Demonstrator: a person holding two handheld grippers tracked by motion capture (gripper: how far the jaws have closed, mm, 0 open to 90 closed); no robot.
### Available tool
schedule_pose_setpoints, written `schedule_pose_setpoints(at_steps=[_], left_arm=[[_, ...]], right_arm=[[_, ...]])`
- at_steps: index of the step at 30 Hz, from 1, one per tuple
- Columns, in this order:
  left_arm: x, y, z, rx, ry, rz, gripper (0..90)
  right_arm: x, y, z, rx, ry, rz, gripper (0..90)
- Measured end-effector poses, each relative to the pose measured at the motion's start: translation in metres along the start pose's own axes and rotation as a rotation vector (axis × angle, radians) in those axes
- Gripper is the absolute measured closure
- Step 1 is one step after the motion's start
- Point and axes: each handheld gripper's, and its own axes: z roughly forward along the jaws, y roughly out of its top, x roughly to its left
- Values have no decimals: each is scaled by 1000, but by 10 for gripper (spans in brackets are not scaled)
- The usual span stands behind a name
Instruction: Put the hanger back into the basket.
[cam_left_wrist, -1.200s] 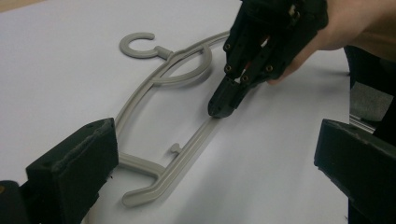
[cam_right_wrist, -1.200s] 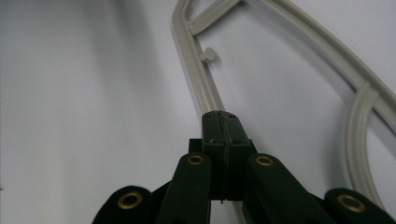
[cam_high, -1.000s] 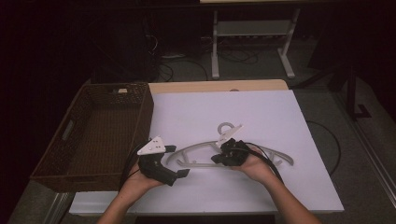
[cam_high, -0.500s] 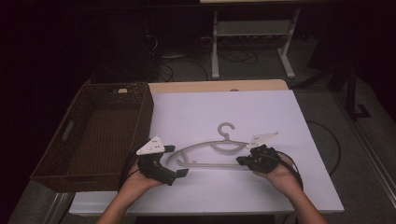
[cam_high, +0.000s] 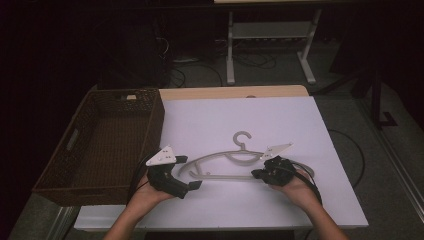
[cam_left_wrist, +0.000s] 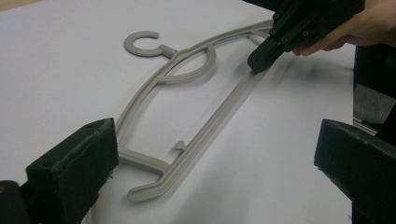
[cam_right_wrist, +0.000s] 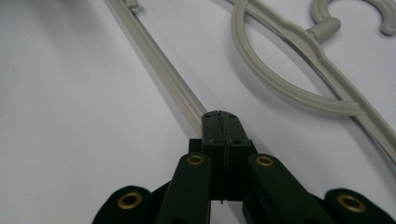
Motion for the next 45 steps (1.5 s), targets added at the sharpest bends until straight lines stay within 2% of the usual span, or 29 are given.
schedule_pose_setpoints(at_steps=[8,19,25,31,41,45], left_arm=[[0,0,0,-1,0,-1,0],[-2,0,1,1,1,1,0],[2,6,5,10,12,8,0],[12,18,15,15,19,8,0],[30,37,44,54,16,50,0],[38,41,56,74,25,82,1]], right_arm=[[3,-1,10,44,-14,-21,894],[4,-1,12,51,-21,-23,896],[3,-1,12,48,-21,-21,896],[3,-1,12,49,-13,-10,897],[2,-1,12,52,-6,-11,897],[1,-1,12,52,-5,-11,897]])
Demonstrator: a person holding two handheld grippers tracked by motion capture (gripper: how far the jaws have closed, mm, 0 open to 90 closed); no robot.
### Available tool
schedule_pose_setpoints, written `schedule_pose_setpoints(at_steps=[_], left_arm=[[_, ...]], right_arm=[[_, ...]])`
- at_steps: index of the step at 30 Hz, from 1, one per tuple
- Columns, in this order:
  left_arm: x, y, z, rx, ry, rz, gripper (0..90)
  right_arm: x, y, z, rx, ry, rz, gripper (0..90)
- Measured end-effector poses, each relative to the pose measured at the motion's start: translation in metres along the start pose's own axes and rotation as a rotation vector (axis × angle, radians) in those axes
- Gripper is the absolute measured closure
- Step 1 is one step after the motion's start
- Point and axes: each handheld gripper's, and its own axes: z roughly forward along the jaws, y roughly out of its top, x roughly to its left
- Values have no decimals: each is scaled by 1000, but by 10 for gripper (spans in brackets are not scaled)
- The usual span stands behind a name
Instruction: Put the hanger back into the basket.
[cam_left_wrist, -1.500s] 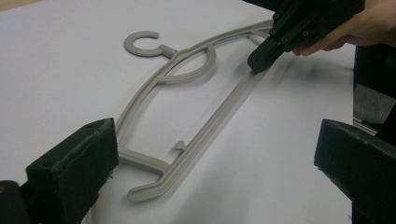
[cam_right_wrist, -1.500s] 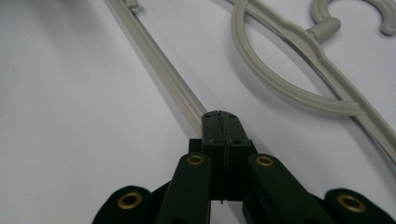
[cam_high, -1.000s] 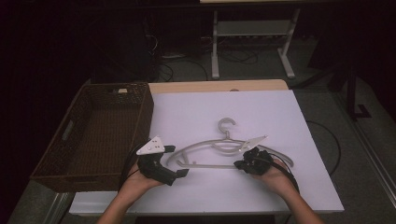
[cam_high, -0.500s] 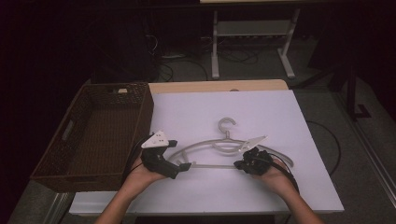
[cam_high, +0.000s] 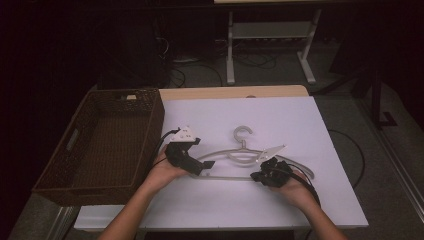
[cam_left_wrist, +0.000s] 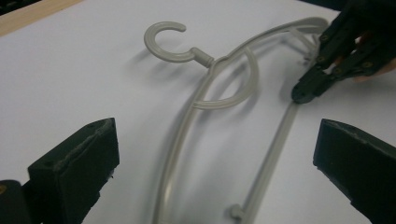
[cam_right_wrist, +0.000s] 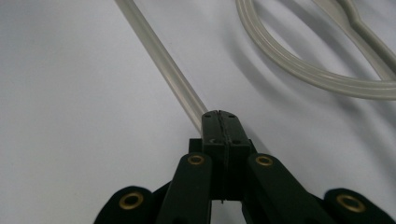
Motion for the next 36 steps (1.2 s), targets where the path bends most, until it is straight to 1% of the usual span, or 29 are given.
schedule_pose_setpoints(at_steps=[1,2,3,4,6,8,10,12,14,15,16,20,21,23,25,27,28,30,31,32,33,36], left_arm=[[1,1,3,6,-3,-8,1],[3,1,6,14,1,-6,3],[5,2,9,13,-1,3,32],[6,2,13,14,-5,-1,53],[10,3,19,37,-7,11,65],[12,3,26,48,-7,23,98],[15,4,33,69,-10,38,136],[17,4,39,92,-6,45,143],[19,4,45,115,-5,56,168],[21,4,48,131,-7,78,185],[21,3,51,131,-7,73,205],[21,2,61,169,-11,89,275],[21,3,62,181,-15,104,304],[20,3,65,181,-25,95,362],[20,4,67,201,-22,110,412],[19,6,70,223,-28,124,463],[19,6,71,226,-33,124,491],[20,8,73,234,-44,129,531],[20,9,74,241,-46,141,553],[21,10,75,244,-49,144,560],[21,11,76,254,-53,155,574],[22,13,78,269,-61,168,623]], right_arm=[[0,0,0,0,0,0,897],[0,0,0,0,0,0,897],[0,0,0,1,0,0,897],[0,0,0,0,0,-1,897],[0,0,0,1,2,0,897],[0,0,0,0,1,0,897],[-1,0,0,0,2,0,897],[-1,0,0,0,4,1,897],[-1,0,0,0,5,1,897],[-1,0,0,0,5,1,897],[-1,0,0,0,7,2,897],[-1,0,0,0,8,2,897],[-1,0,0,0,8,1,897],[-1,0,0,-2,13,10,897],[-1,0,0,-1,10,5,897],[-1,0,0,-1,11,6,897],[-1,0,0,-1,10,6,897],[-1,0,0,-2,13,11,897],[-1,0,0,-1,9,3,897],[-1,0,0,-2,11,8,897],[-1,0,0,-2,12,11,897],[-2,0,0,-1,10,5,897]])
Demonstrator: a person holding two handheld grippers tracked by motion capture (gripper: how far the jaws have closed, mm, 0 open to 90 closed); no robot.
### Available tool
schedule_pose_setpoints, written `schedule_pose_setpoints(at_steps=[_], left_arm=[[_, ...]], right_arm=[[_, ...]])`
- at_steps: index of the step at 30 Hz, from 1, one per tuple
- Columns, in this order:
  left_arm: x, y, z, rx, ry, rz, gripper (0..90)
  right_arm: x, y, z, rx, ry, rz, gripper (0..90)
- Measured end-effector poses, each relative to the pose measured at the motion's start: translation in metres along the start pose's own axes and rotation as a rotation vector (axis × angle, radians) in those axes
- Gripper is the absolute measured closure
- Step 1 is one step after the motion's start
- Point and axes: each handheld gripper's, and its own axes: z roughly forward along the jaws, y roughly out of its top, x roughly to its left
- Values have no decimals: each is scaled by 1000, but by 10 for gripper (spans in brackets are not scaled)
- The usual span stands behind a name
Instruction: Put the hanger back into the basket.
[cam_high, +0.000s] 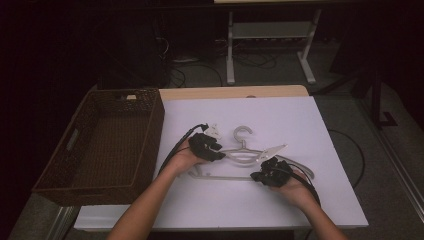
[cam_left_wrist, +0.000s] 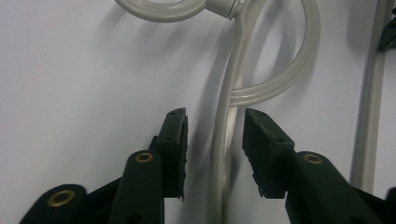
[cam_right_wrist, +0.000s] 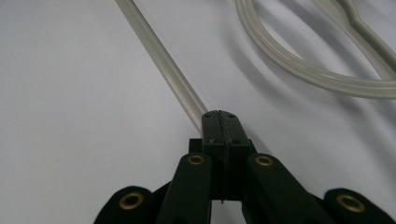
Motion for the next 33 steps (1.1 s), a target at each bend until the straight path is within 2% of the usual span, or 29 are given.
schedule_pose_setpoints(at_steps=[5,14,28,29,31,33], left_arm=[[1,1,2,21,-4,27,685],[1,2,6,16,-32,32,780],[1,3,2,11,-45,79,814],[1,3,1,9,-45,82,817],[1,3,0,-1,-47,59,821],[2,3,-1,-4,-49,58,821]], right_arm=[[0,0,0,-1,2,1,897],[0,0,0,-1,1,1,897],[-1,1,-1,-4,2,2,896],[-2,0,-1,-11,9,-5,896],[-4,0,-5,-32,8,6,895],[-7,0,-12,-60,20,27,894]])
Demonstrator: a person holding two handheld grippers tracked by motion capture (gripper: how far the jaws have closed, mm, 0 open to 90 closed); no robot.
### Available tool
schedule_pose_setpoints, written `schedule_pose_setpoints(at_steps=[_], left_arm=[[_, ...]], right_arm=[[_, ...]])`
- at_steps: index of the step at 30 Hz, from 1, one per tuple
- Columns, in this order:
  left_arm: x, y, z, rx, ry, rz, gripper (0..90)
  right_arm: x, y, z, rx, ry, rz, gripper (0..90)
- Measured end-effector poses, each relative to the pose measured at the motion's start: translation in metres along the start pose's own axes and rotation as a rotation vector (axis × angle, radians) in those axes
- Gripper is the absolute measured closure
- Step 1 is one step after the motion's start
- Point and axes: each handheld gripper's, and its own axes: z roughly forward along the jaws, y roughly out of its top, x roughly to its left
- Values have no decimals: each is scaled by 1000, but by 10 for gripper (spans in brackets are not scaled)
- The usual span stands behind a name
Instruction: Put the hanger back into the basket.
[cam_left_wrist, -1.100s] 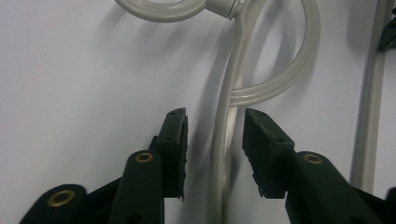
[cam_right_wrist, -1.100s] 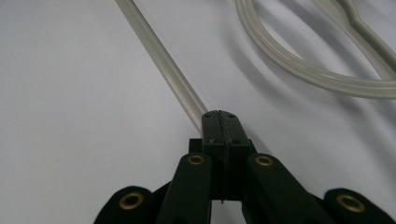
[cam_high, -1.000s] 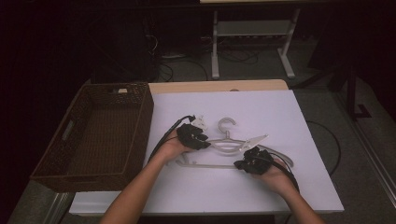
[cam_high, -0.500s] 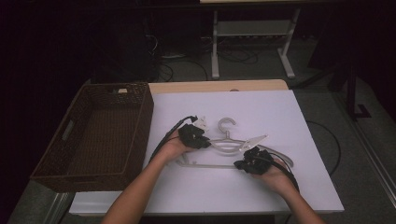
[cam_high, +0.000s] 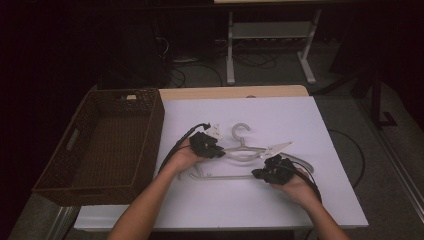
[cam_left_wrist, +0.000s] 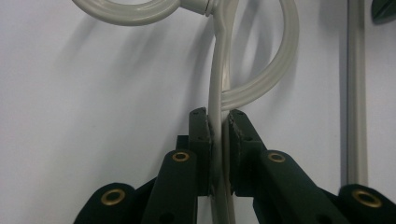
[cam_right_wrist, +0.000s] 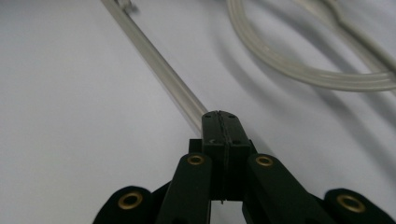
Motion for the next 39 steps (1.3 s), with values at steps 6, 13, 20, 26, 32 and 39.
schedule_pose_setpoints(at_steps=[6,13,20,26,32,39], left_arm=[[0,1,-4,7,4,-14,822],[-3,5,-15,6,18,-73,824],[-3,8,-32,-20,31,-117,824],[-4,11,-49,-48,43,-168,824],[-4,24,-73,-58,79,-172,825],[-4,36,-104,-61,107,-175,824]], right_arm=[[-2,-1,-19,-96,7,30,825],[-3,-1,-36,-207,-13,45,546],[1,-9,-51,-260,-32,50,419],[4,-21,-63,-306,-42,58,370],[5,-30,-71,-334,-51,77,341],[4,-35,-77,-362,-56,105,294]])
